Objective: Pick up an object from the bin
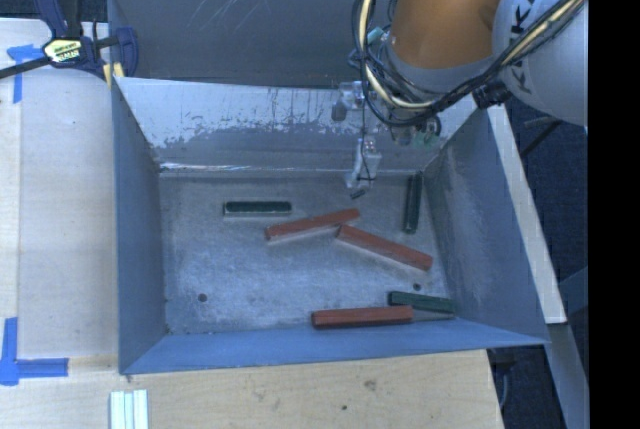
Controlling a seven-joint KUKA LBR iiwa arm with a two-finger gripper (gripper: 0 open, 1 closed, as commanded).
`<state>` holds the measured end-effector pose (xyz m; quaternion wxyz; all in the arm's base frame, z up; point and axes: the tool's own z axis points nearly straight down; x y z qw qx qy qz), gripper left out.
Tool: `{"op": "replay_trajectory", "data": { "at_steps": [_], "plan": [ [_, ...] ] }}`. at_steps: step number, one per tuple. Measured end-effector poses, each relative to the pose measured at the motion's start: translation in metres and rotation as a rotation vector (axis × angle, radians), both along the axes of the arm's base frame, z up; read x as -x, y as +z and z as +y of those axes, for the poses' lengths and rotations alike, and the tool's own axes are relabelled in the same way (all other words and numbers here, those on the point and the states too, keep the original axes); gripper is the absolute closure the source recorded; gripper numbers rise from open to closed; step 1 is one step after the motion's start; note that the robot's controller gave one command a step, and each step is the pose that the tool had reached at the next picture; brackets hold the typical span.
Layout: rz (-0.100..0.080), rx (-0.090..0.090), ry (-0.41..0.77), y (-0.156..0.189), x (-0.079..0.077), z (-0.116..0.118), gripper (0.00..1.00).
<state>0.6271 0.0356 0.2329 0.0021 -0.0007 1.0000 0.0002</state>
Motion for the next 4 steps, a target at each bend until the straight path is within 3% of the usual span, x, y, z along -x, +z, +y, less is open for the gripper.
{"op": "replay_trajectory", "data": {
  "at_steps": [1,2,3,4],
  "plan": [
    [-0.003,0.0,-0.006,-0.073,0.014,-0.014,0.0],
    [0.008,0.0,-0.061,-0.102,0.028,-0.02,0.0],
    [-0.002,0.0,-0.142,-0.071,0.031,-0.025,0.0],
    [-0.004,0.0,-0.016,-0.138,0.035,-0.013,0.0]
  ]
}}
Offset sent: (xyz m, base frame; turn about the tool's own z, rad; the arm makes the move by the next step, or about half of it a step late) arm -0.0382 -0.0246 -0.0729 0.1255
